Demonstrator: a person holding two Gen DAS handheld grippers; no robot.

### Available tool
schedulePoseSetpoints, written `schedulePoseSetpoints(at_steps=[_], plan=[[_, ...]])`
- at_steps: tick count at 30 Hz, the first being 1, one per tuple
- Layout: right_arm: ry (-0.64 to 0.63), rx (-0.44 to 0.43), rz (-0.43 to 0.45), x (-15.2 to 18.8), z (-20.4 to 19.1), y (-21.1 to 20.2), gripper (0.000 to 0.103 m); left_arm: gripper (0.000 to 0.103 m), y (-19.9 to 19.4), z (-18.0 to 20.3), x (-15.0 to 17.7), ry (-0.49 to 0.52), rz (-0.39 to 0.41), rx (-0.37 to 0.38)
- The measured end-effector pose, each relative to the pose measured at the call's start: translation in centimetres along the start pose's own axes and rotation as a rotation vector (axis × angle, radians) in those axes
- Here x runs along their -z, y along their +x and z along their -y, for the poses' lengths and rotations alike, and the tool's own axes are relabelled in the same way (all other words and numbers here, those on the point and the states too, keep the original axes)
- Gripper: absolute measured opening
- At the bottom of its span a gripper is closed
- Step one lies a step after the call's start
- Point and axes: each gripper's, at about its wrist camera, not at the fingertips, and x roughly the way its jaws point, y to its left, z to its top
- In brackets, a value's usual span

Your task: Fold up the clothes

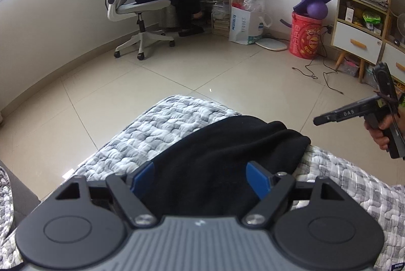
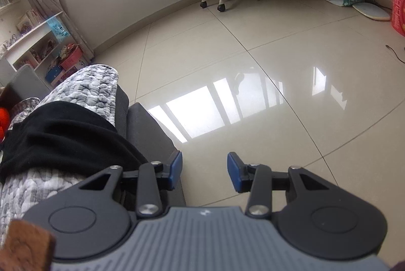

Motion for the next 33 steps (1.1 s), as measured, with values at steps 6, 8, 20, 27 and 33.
schedulePoseSetpoints(at_steps=[6, 8, 20, 27, 33], plan=[[-0.115, -0.306, -0.006, -2.5, -2.9, 3.2, 0.044, 0.081, 2.3, -2.8, -0.7, -0.076, -0.026, -0.012], [-0.125, -0.403, -0.006, -3.4, -3.5, 4.0, 0.044, 0.081, 2.6, -4.1, -0.6, -0.115, -0.031, -0.011], [-0.076, -0.577, -0.07, -4.0, -3.2, 6.2, 0.008, 0.068, 4.5, -8.5, 1.7, -0.294, -0.032, 0.006], [-0.126, -0.474, 0.0, -4.7, -4.7, 4.1, 0.003, 0.024, 4.7, -8.9, 2.3, -0.33, -0.001, -0.011], [-0.176, -0.38, 0.1, -6.5, -6.3, 3.4, 0.002, 0.0, 4.1, -8.5, 2.4, -0.339, 0.069, -0.025]])
